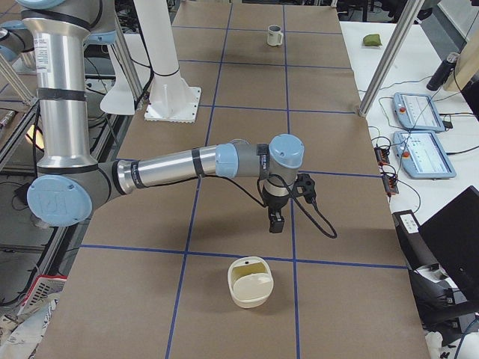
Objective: Left arm hands cup to right arm to dump lemon
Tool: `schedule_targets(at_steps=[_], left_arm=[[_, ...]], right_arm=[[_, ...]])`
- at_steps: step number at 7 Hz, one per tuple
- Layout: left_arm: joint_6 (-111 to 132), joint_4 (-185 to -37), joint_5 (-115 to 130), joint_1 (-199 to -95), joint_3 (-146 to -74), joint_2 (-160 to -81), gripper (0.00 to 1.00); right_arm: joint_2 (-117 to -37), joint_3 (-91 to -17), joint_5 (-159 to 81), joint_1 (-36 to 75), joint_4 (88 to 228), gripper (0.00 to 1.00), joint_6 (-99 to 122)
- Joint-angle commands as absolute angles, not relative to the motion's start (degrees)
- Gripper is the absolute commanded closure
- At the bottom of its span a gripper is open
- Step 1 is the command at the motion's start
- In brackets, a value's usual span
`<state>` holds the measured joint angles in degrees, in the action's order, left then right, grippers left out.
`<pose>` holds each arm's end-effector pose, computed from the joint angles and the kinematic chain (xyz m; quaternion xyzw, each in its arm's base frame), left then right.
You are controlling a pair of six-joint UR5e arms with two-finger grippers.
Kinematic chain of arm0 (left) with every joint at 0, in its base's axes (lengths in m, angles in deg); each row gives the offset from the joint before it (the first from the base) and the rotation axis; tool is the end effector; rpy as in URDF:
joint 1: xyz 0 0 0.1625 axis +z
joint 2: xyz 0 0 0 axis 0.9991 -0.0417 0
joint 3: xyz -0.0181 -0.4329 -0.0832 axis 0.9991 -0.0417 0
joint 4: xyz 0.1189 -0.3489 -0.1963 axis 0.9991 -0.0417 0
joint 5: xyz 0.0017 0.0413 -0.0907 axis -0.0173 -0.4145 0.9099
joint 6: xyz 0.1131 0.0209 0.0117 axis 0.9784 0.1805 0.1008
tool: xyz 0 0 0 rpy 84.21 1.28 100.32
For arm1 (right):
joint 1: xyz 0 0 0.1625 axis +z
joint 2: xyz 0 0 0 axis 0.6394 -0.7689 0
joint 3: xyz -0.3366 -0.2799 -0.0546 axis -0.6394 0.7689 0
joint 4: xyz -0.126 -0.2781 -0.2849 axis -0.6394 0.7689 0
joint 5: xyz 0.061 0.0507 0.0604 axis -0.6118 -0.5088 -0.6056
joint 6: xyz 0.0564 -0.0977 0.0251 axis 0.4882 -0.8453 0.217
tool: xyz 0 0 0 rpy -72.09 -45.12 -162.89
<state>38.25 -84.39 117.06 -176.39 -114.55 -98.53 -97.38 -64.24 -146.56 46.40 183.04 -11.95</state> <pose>-0.0470 -0.4822 0.6620 0.0604 0.3467 0.1257 0.9276 0.0252 -0.4878 0.6009 0.0180 -0.3477 -0.0907 0.9330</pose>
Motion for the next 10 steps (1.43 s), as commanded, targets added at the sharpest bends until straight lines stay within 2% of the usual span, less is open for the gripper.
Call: schedule_targets(at_steps=[1,3,10], left_arm=[[38.3,-85.5,117.1,-176.5,-114.3,-98.0,0.00],[38.2,-85.4,117.2,-176.5,-114.7,-98.0,0.00],[38.3,-85.5,119.9,-176.5,-114.8,-97.2,0.00]], right_arm=[[-101.0,-64.1,-145.0,47.8,181.3,0.00,-12.6],[-103.7,-64.4,-145.1,48.3,177.5,0.00,-11.7],[-104.3,-64.5,-145.5,48.3,177.5,0.00,-11.3]])
